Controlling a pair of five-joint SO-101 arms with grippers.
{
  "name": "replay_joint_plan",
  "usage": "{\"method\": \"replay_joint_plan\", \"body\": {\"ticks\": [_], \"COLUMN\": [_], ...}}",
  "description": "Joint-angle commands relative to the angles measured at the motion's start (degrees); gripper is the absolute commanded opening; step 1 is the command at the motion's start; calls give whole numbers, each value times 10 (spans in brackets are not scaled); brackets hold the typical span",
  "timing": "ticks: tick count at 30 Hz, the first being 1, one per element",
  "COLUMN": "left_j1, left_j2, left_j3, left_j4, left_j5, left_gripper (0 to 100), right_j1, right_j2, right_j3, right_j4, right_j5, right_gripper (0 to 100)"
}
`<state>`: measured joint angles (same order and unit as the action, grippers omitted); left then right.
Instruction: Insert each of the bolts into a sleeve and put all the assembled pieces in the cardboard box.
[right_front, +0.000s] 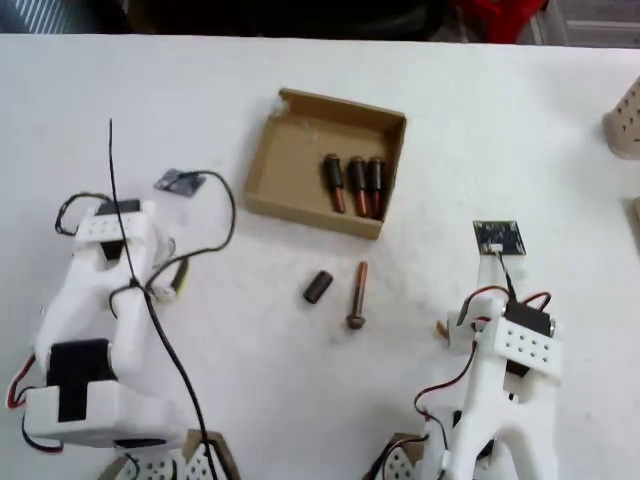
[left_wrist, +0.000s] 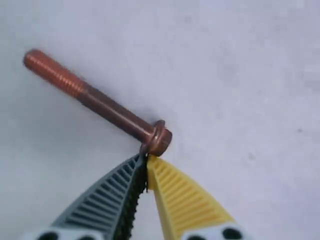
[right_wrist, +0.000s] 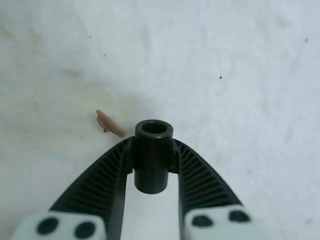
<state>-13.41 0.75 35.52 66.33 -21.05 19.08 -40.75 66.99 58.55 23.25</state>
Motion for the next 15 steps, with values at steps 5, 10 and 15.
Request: {"method": "replay_joint_plan", "body": {"ticks": [5,10,15], "left_j1": [38,90,92], "left_j2": [19,22,22], "left_j3": [-26,-22,-26], "left_j4": [-105,-194,-281], "left_j5": [62,63,63], "left_gripper": [24,24,26], "right_j1": [7,7,7], "right_j2": [-15,-15,-15], "right_j3": [-4,-4,-4], "right_j4": [-7,-7,-7], "right_j5": [-1,-1,-1], "right_gripper": [17,17,17]}}
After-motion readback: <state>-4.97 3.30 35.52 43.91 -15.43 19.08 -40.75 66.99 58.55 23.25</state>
